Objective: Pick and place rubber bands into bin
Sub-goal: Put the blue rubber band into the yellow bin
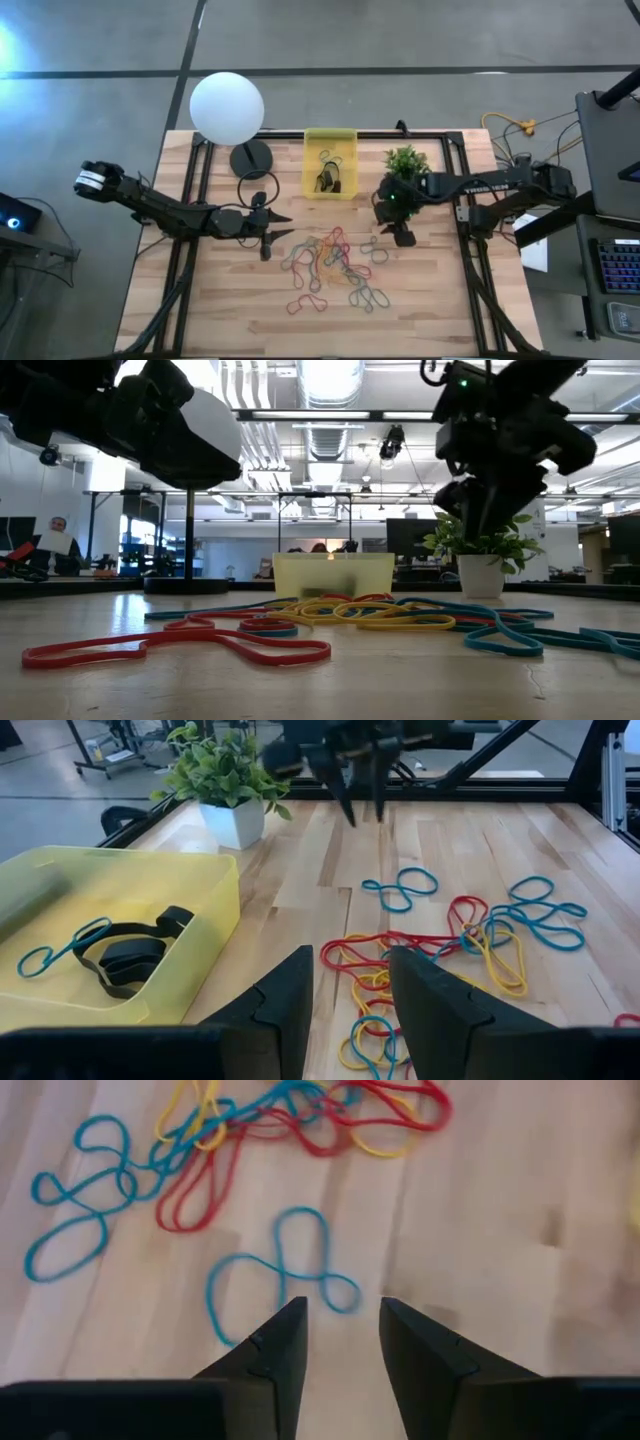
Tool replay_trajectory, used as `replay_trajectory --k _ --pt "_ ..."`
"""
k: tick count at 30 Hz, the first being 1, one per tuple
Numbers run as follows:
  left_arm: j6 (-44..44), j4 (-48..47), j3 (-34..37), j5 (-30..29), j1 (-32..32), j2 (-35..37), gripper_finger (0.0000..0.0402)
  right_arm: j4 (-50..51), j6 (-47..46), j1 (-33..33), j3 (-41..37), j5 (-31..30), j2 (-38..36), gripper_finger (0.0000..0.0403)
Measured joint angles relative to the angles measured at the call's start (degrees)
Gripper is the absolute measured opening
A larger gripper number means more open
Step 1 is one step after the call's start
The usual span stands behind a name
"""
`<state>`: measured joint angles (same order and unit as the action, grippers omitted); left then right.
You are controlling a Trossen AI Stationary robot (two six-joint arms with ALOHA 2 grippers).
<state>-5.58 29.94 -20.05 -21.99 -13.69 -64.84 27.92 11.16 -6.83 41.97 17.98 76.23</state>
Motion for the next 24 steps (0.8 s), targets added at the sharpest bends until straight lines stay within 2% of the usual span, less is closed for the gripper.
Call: replay_trajectory --k 7,18,24 --pt "0.0 0.0 0.0 0.0 0.0 0.0 0.0118 -16.7 -4.4 7.3 -5.5 0.0 2.1 0.0121" --pt "0.0 1.1 0.0 0.0 0.0 0.0 0.0118 -30.2 -12.2 15.6 -5.0 -0.1 9.2 0.0103" --pt "0.0 1.1 0.0 0.0 0.0 0.0 0.0118 -31.7 -15.9 19.5 -4.1 -0.1 14.4 0.0093"
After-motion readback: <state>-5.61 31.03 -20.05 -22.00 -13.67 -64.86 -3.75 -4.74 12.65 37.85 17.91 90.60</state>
